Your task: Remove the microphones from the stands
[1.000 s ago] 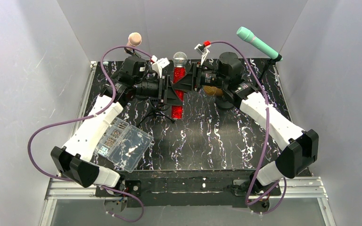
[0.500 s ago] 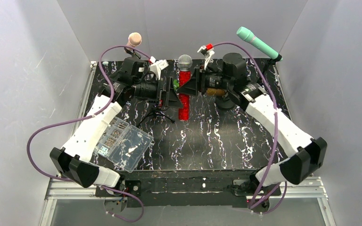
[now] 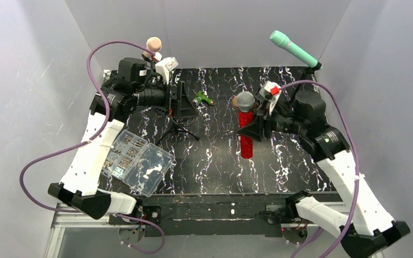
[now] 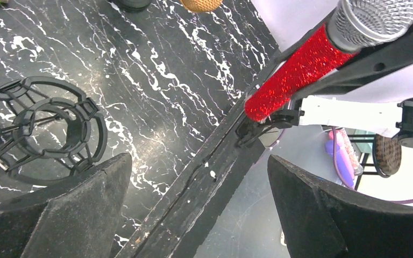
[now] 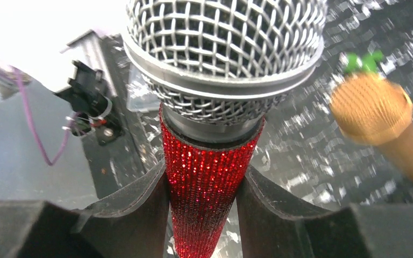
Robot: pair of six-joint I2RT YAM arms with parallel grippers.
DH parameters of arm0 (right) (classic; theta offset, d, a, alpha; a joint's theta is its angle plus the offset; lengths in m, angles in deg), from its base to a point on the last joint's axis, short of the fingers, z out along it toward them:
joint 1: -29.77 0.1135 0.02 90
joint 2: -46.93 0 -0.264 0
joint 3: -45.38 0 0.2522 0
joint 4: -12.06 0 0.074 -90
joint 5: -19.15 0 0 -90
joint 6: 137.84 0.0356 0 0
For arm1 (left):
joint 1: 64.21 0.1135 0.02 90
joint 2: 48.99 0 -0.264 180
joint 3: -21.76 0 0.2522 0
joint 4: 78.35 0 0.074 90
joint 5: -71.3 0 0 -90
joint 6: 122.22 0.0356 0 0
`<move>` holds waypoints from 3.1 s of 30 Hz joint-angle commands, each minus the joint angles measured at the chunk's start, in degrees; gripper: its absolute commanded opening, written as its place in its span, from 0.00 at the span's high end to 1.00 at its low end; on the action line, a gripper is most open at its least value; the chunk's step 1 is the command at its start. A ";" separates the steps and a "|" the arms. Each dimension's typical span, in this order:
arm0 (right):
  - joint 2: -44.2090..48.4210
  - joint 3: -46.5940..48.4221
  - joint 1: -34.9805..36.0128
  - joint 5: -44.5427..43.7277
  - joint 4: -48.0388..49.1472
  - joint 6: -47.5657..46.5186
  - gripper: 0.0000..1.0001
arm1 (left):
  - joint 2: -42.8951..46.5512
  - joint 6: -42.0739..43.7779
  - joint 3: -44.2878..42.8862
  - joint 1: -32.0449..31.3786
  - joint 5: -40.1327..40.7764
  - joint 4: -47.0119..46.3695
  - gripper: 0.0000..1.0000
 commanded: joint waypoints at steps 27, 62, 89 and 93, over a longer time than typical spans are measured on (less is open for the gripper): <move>-14.10 -11.14 -32.03 -21.72 -18.74 -8.29 0.99 | 1.03 0.95 -4.40 1.59 0.72 0.57 0.02; -44.34 -7.39 -28.96 -14.27 -18.56 -0.78 0.87 | -2.10 -0.71 -3.40 1.60 3.16 -0.79 0.02; -48.32 -5.66 -24.62 -21.02 -20.11 1.09 0.61 | -1.07 -1.80 -3.77 1.64 0.47 -0.64 0.02; -48.77 -5.39 -24.67 -20.91 -20.32 0.66 0.58 | -0.93 -1.71 -3.90 1.64 -0.36 -0.63 0.02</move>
